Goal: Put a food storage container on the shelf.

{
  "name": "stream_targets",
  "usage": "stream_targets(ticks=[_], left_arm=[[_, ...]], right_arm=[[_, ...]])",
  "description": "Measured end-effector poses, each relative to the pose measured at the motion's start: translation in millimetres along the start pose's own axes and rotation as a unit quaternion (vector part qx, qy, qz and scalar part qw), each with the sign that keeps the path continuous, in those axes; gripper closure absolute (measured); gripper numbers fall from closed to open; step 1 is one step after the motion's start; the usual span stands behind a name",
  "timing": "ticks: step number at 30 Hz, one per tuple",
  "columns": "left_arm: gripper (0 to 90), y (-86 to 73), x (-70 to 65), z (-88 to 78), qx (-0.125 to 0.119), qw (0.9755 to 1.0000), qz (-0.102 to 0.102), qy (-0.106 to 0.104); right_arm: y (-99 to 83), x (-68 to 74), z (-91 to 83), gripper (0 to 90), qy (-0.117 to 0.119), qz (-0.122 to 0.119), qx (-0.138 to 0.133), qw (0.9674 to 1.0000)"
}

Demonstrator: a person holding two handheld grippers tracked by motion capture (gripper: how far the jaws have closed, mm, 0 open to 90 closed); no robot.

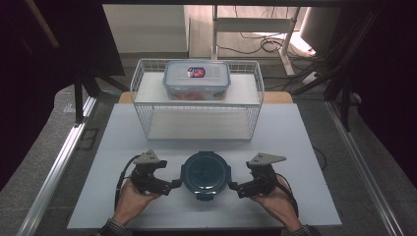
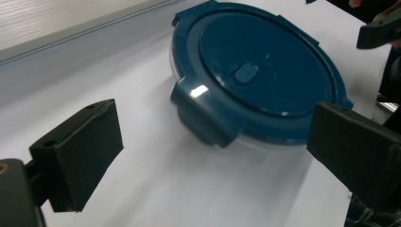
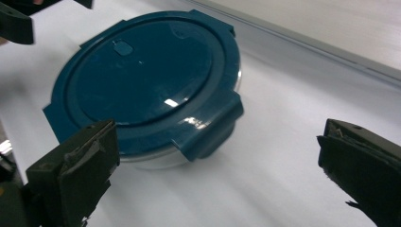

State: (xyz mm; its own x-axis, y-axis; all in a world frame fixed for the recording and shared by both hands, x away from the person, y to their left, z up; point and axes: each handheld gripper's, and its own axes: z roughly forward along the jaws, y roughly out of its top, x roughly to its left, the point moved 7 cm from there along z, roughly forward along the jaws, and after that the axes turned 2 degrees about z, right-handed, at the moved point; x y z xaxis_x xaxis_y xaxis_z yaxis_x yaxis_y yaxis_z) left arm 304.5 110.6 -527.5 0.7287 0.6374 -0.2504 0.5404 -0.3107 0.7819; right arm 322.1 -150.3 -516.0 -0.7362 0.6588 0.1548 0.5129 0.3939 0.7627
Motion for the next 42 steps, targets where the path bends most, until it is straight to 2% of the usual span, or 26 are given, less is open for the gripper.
stream_targets(ticks=[7, 11, 15, 17, 20, 21, 24, 26, 28, 30, 32, 33, 34, 35, 38, 40, 42], left_arm=[[3.5, 12.7, 0.3, 22.2, 0.022, 0.9994, 0.002, -0.026], [4.4, 10.8, 4.4, 34.0, 0.037, 0.9978, -0.015, -0.054], [9.3, -0.5, 6.8, 42.2, 0.057, 0.9928, -0.034, -0.1], [16.2, -5.8, 4.9, 41.3, 0.059, 0.987, -0.055, -0.139], [22.5, -7.2, 6.3, 39.3, 0.056, 0.9859, -0.067, -0.143], [24.5, -7.6, 7.4, 37.2, 0.051, 0.985, -0.073, -0.148], [35.5, -10.6, 7.0, 28.5, 0.035, 0.9839, -0.076, -0.158], [42.6, -12.1, 4.9, 22.5, 0.025, 0.9836, -0.079, -0.16], [48.1, -13.8, 1.7, 16.7, 0.016, 0.9822, -0.09, -0.164], [51.4, -15.9, -2.2, 12.0, 0.007, 0.9821, -0.094, -0.163], [53.1, -18.7, -4.6, 8.1, 0.005, 0.9831, -0.093, -0.158], [53.6, -20.2, -5.3, 7.0, 0.001, 0.9822, -0.094, -0.163], [54.7, -20.8, -7.0, 6.2, -0.004, 0.9816, -0.099, -0.164], [55.1, -20.9, -8.5, 5.4, -0.004, 0.9826, -0.095, -0.16], [55.7, -20.5, -11.5, 4.2, -0.008, 0.9834, -0.095, -0.154], [56.0, -21.3, -13.2, 3.7, -0.016, 0.9829, -0.101, -0.153], [56.2, -22.2, -14.0, 3.1, -0.019, 0.9829, -0.104, -0.151]], right_arm=[[8.4, 4.1, 11.8, 0.1, 0.021, 0.016, 0.019, 0.9995], [11.6, 2.8, 23.7, 1.0, 0.042, 0.033, 0.036, 0.9979], [6.5, 4.5, 37.3, 3.3, 0.075, 0.049, 0.065, 0.9939], [1.8, 6.7, 41.6, 5.7, 0.09, 0.057, 0.081, 0.991], [-2.3, 9.5, 43.1, 11.8, 0.12, 0.077, 0.094, 0.9853], [-2.2, 9.3, 42.9, 13.0, 0.12, 0.078, 0.094, 0.9853], [-1.3, 9.5, 36.6, 20.3, 0.125, 0.07, 0.092, 0.9854], [0.3, 8.7, 29.2, 29.0, 0.131, 0.081, 0.078, 0.985], [0.8, 9.4, 23.3, 35.3, 0.134, 0.09, 0.07, 0.9843], [0.7, 11.2, 17.3, 40.6, 0.132, 0.09, 0.063, 0.9851], [0.4, 13.4, 11.4, 46.2, 0.135, 0.101, 0.055, 0.9842], [-0.4, 12.8, 8.2, 51.9, 0.13, 0.1, 0.05, 0.9851], [-1.5, 13.1, 6.1, 53.8, 0.141, 0.111, 0.045, 0.9827], [-2.6, 12.7, 4.9, 54.4, 0.146, 0.122, 0.04, 0.9808], [-3.2, 16.0, 2.9, 53.8, 0.131, 0.117, 0.045, 0.9834], [-4.1, 16.5, 2.7, 54.0, 0.13, 0.123, 0.045, 0.9829], [-5.7, 15.8, 2.2, 54.5, 0.136, 0.133, 0.043, 0.9808]])
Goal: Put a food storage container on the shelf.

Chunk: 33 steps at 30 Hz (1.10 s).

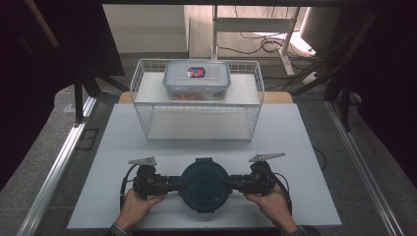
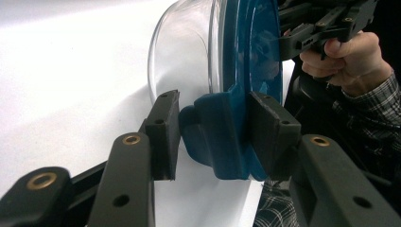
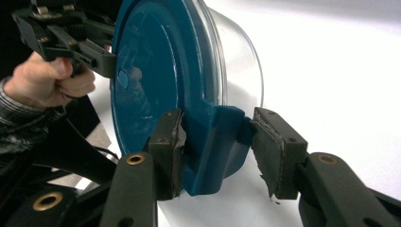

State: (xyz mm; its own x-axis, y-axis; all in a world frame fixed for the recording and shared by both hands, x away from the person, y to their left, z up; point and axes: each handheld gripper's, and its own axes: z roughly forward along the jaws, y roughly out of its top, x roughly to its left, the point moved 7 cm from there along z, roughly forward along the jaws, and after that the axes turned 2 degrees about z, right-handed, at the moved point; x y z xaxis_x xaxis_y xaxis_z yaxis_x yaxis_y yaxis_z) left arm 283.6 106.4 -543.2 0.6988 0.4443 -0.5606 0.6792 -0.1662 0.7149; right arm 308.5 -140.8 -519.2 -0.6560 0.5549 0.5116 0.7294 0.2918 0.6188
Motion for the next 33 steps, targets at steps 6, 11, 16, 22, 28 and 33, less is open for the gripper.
stream_targets(ticks=[6, 11, 16, 22, 28, 33], left_arm=[[55.8, -3.4, 2.9, 0.2, -0.014, 0.9997, -0.016, -0.007], [54.4, -5.6, 2.0, 1.8, -0.017, 0.9997, -0.019, -0.004], [54.7, -6.6, 0.6, 2.1, -0.015, 0.9997, -0.019, -0.004], [55.7, -4.9, -3.7, 2.4, -0.019, 0.9997, -0.016, 0.003], [58.1, 2.4, -1.2, 0.9, -0.028, 0.9985, -0.047, -0.004], [58.4, 16.2, -1.0, -5.4, -0.04, 0.9985, -0.037, 0.002]], right_arm=[[-0.7, 1.1, -0.6, 55.4, 0.007, -0.003, -0.009, 0.9999], [-2.0, 1.1, -0.5, 54.6, 0.002, -0.005, -0.011, 0.9999], [-2.9, 0.3, 0.5, 53.4, 0.001, -0.002, -0.012, 0.9999], [-4.5, -1.4, -0.8, 54.8, 0.006, 0.02, -0.005, 0.9998], [-4.0, -2.2, -3.0, 56.6, 0.011, 0.036, 0.0, 0.9993], [5.6, -0.4, -3.8, 56.6, 0.01, 0.021, -0.012, 0.9997]])
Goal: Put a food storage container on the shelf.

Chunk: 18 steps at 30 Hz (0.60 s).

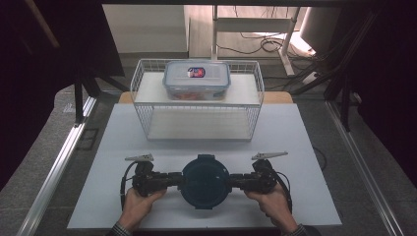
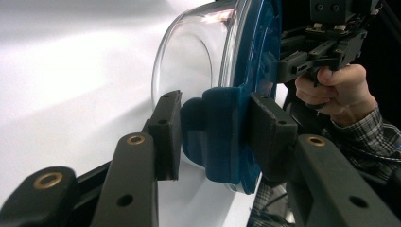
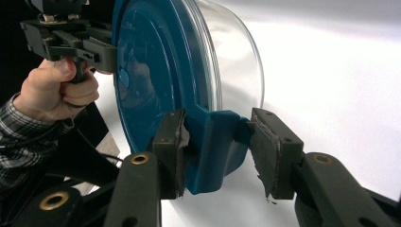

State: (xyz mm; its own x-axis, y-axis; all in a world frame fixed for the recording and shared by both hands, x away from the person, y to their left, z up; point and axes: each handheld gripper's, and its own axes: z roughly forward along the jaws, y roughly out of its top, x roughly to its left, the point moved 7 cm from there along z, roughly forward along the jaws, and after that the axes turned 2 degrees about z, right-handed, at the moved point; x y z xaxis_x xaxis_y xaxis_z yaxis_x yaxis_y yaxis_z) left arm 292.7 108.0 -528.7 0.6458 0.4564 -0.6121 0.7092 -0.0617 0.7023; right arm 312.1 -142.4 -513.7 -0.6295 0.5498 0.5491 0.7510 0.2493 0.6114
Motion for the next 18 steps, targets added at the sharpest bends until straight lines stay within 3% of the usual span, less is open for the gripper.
stream_targets(ticks=[7, 11, 18], left_arm=[[58.2, 22.5, -3.5, -7.7, -0.009, 0.9996, 0.023, 0.012], [57.3, 37.9, -6.2, -10.7, -0.009, 0.9989, 0.036, 0.029], [57.2, 64.3, -11.3, -17.5, -0.026, 0.998, 0.048, 0.032]], right_arm=[[22.7, 5.0, -5.1, 56.4, -0.003, -0.026, -0.023, 0.9994], [38.5, 8.4, -8.7, 56.4, -0.008, -0.038, -0.031, 0.9988], [69.1, 15.1, -18.7, 56.4, -0.012, -0.055, -0.053, 0.997]])
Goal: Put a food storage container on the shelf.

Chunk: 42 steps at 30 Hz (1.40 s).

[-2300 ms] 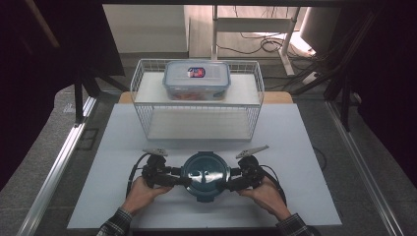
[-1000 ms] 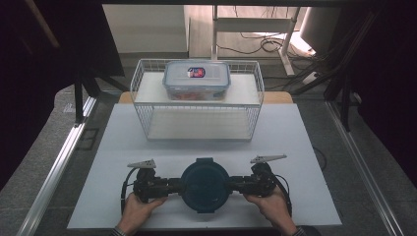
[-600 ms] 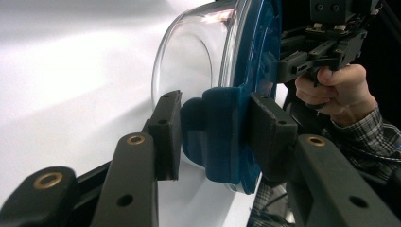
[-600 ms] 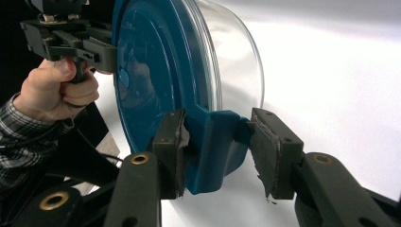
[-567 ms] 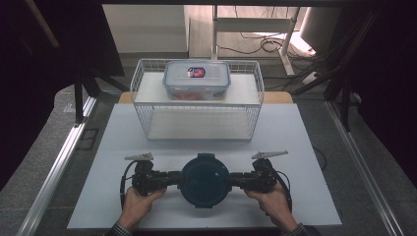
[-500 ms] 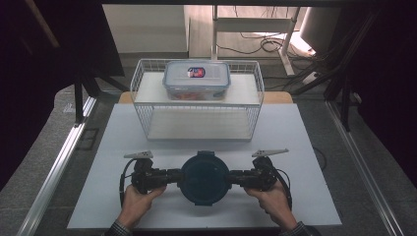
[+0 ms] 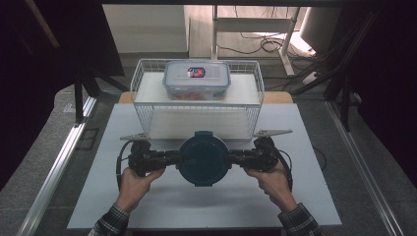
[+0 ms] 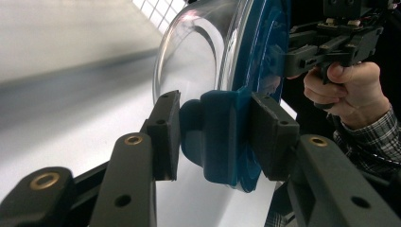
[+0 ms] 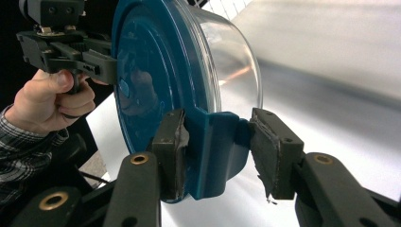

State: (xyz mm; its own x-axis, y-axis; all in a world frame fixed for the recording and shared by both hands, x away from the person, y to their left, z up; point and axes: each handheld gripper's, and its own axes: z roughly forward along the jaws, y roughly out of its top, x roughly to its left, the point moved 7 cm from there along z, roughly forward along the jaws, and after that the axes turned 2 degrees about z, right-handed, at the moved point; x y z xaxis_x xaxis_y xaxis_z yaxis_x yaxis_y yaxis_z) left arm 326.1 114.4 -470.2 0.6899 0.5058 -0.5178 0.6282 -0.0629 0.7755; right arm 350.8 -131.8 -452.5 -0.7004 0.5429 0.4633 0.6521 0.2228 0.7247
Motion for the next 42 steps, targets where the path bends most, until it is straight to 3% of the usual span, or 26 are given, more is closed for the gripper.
stream_targets(ticks=[17, 25, 42], left_arm=[[57.2, 67.0, -6.1, -11.4, -0.025, 0.9993, 0.023, 0.013], [56.9, 94.7, -4.7, -18.7, -0.038, 0.9989, 0.022, 0.016], [56.9, 167.5, -8.3, -43.7, -0.052, 0.9972, 0.05, 0.02]], right_arm=[[70.4, 5.7, -16.3, 55.3, -0.015, -0.025, -0.035, 0.999], [96.3, 7.0, -18.6, 55.3, -0.014, -0.014, -0.041, 0.9989], [168.7, 23.6, -31.3, 55.3, -0.019, -0.035, -0.067, 0.997]])
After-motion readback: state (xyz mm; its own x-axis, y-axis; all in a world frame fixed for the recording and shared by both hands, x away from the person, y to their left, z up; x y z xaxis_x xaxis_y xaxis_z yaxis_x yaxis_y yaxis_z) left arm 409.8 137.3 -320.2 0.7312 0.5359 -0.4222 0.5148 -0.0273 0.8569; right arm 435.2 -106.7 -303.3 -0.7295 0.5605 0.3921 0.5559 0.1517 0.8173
